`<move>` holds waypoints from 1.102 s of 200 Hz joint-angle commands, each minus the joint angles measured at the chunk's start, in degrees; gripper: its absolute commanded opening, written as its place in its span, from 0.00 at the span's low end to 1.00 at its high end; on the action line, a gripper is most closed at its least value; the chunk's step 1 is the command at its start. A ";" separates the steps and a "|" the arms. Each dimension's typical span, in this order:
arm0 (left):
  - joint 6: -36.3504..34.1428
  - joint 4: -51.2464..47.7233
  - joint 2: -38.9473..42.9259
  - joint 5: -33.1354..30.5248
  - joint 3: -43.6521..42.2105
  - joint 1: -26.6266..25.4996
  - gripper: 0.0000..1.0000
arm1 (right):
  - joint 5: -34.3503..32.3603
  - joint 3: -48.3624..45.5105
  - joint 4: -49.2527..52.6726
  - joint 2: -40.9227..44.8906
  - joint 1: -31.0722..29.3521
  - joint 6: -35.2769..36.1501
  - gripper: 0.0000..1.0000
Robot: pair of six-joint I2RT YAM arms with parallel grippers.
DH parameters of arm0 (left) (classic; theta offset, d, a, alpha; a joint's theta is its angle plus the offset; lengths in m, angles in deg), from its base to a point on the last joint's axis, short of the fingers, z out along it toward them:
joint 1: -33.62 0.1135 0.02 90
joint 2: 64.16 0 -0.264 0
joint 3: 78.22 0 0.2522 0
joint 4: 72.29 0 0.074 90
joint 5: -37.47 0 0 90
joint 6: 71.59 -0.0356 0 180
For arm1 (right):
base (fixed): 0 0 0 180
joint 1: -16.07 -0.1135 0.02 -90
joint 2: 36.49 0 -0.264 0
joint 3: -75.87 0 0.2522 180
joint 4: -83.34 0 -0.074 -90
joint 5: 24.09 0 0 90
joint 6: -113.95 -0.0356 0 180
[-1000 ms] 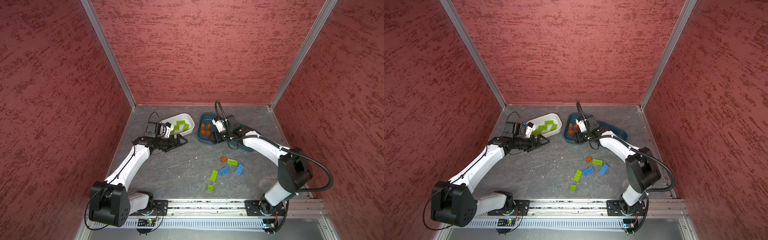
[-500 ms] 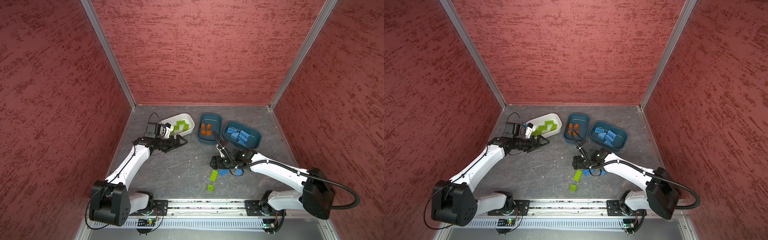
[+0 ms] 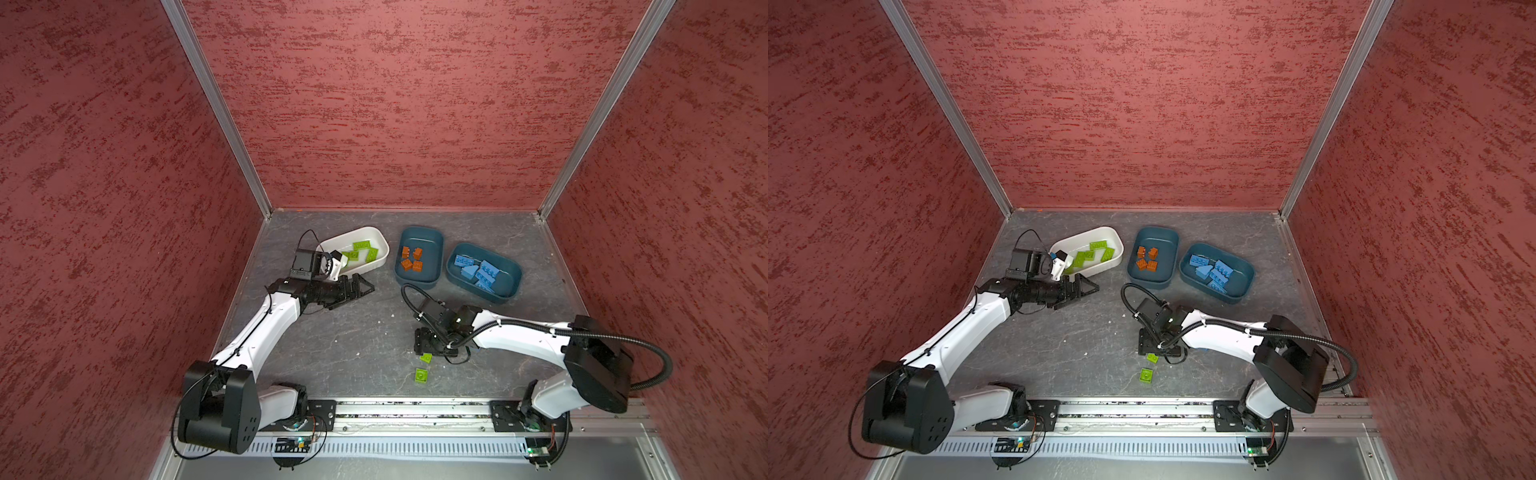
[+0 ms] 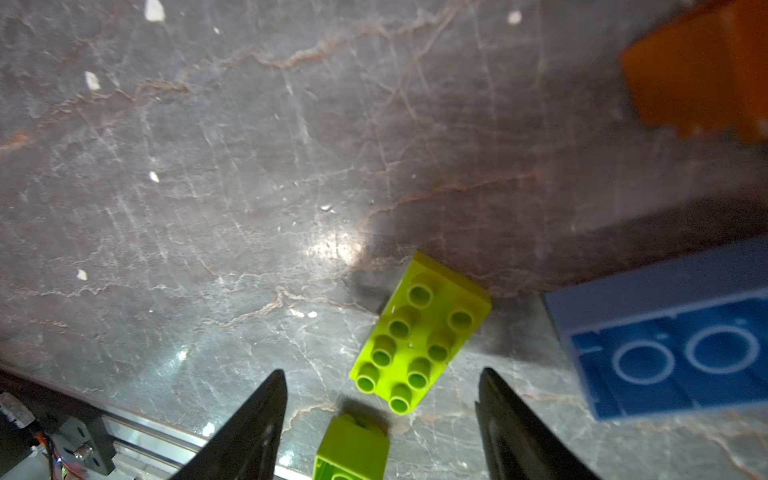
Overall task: Sort the legos into containers by color
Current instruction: 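Return the right gripper to the pile and grasp a lime-green brick, then carry the lime-green brick into the white tub and release it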
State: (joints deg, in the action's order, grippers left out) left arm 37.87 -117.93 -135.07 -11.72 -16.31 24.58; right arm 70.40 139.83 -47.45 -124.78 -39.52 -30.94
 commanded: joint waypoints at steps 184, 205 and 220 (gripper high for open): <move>-2.50 -0.55 4.07 -1.88 -1.38 -0.41 1.00 | -8.05 13.95 12.29 -17.05 -5.28 0.84 0.42; -2.26 -0.45 4.07 -1.79 -1.47 -0.45 1.00 | -9.69 14.47 13.84 -17.14 -5.59 1.14 0.35; -2.33 -0.55 4.03 -1.79 -1.48 -0.39 1.00 | -10.75 14.91 14.34 -16.44 -5.58 1.19 0.29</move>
State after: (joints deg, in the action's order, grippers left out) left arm 36.58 -118.17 -131.95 -12.94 -17.21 24.30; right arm 62.64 154.21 -36.92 -140.32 -44.57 -29.63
